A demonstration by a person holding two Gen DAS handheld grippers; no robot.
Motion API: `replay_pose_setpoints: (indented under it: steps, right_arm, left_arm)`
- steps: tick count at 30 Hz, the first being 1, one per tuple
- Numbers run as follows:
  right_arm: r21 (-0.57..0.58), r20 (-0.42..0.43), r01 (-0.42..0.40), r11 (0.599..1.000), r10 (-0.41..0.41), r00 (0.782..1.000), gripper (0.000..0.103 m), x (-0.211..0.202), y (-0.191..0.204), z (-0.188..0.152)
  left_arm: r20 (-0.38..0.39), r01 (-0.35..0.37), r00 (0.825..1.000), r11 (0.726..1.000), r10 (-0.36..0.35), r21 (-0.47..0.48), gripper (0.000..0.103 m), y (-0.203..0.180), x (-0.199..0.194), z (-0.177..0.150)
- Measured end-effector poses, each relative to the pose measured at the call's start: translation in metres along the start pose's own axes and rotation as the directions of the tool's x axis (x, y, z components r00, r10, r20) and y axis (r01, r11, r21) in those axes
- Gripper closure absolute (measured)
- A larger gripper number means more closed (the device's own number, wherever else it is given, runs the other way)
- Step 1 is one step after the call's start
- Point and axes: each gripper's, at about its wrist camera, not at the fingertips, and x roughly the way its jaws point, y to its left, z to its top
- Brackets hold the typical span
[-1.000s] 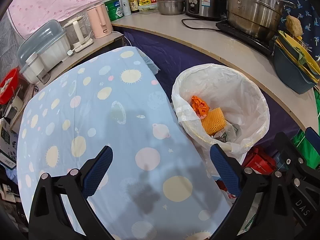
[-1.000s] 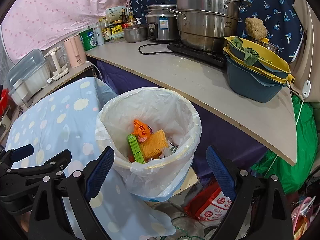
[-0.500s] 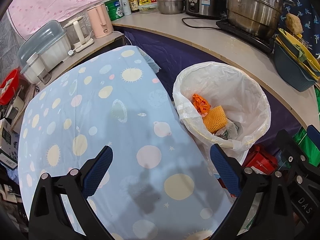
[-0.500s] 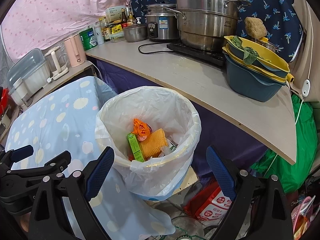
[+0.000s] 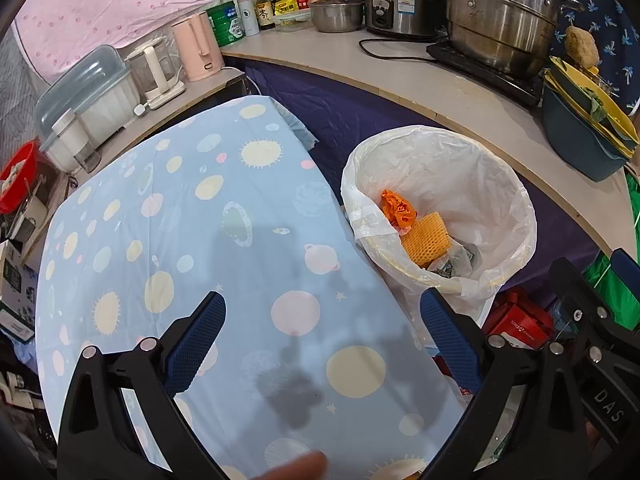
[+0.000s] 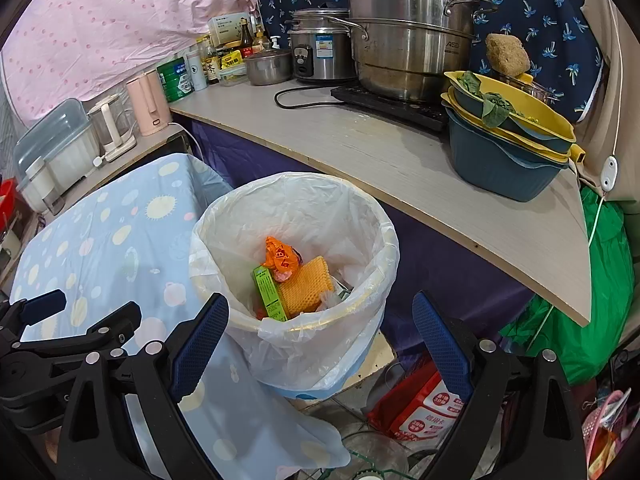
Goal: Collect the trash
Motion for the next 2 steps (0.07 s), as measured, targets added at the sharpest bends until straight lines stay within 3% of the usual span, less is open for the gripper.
replay_pose_setpoints:
  steps: [2]
  right_arm:
    - [0.0, -0.001, 0.0, 1.0, 0.0, 1.0, 0.014, 0.0001, -0.0004, 0.0]
  left_arm:
    - [0.002, -0.001, 1.0, 1.0, 0.001, 0.01, 0.009, -0.0012, -0.0007, -0.0009]
